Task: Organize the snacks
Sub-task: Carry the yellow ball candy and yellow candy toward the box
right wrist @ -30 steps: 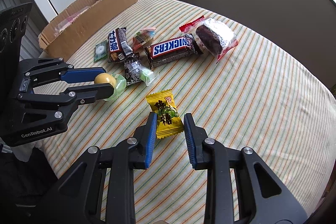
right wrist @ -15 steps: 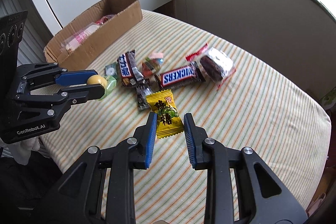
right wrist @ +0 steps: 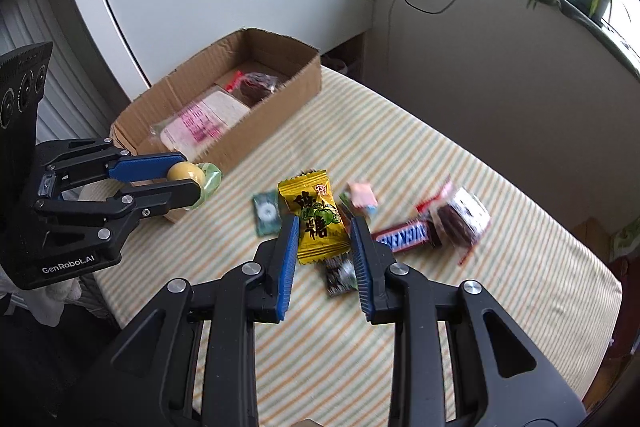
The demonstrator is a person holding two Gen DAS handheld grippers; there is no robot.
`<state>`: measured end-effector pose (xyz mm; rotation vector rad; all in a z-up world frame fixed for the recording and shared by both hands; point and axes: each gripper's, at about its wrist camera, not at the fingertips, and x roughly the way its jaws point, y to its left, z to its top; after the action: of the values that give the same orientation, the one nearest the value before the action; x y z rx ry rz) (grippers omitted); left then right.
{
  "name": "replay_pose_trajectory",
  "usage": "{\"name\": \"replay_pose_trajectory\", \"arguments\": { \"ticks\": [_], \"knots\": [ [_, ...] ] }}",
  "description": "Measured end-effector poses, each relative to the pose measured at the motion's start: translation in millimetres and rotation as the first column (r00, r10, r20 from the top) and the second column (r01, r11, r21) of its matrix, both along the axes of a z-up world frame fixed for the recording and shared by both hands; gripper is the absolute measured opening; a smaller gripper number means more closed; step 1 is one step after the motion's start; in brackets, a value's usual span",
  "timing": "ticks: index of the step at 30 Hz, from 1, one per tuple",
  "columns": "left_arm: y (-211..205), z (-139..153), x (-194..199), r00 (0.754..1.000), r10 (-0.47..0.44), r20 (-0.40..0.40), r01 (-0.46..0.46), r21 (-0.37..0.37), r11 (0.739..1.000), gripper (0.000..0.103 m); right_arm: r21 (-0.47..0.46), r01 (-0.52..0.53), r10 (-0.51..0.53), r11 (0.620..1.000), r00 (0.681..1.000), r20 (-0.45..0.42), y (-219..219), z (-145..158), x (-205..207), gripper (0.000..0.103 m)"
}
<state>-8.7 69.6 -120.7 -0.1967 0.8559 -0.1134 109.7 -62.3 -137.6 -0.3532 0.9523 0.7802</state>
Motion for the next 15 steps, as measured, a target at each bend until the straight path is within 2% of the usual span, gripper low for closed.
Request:
{"name": "replay_pose_trajectory", "arguments": {
  "ticks": [15],
  "knots": [
    [83.7, 4.0, -19.2, 0.985, 0.173, 0.001, -0.173, 0.015, 0.985, 0.026, 0.01, -0.12, 0.12, 0.993, 0.993, 0.018, 91.6, 15.2, 16.2, 0.027]
  ]
}}
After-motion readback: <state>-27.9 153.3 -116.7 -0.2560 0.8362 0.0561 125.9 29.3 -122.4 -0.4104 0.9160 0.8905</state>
